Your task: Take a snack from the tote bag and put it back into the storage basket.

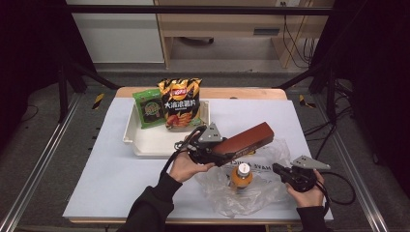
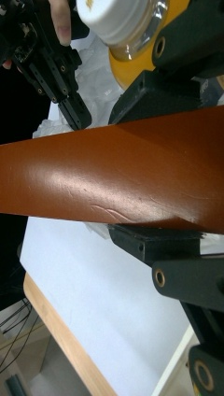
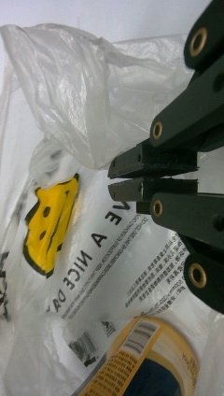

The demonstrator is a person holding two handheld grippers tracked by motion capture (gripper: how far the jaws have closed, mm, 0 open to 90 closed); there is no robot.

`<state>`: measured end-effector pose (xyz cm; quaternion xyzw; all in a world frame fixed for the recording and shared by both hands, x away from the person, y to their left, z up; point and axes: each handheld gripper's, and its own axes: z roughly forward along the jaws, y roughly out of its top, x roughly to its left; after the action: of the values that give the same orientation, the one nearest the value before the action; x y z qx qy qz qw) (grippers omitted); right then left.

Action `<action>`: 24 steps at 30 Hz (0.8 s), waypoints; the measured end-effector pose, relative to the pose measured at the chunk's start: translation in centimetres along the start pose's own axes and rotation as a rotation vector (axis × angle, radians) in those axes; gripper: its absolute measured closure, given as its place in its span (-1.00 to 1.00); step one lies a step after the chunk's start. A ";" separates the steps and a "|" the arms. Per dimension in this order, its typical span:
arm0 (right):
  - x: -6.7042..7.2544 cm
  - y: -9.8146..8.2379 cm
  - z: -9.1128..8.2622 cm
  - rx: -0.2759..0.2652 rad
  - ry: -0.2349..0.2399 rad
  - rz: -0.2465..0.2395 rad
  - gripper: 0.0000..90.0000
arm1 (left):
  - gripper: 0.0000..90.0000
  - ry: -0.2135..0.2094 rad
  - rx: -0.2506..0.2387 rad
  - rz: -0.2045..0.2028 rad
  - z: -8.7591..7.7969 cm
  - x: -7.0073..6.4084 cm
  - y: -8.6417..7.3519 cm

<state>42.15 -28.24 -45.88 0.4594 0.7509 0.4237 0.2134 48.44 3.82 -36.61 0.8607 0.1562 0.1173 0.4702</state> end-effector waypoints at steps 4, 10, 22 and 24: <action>0.1 0.5 -0.6 -0.034 0.001 -0.008 0.86 | -0.04 0.019 -0.001 0.011 -1.3 0.2 0.3; 0.7 1.7 -1.9 -0.094 0.012 -0.018 0.67 | -0.04 0.042 0.003 0.014 -3.4 0.8 -0.2; 1.1 3.0 -2.8 -0.137 -0.005 -0.021 0.31 | -0.04 0.111 0.018 -0.004 -7.7 2.4 -2.1; 1.1 3.1 -2.8 -0.137 -0.013 -0.022 0.20 | -0.04 0.121 0.013 -0.012 -8.3 2.5 -2.3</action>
<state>41.16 -27.83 -41.68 0.4381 0.7237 0.4688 0.2541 47.45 12.39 -34.03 0.8542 0.1903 0.1652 0.4549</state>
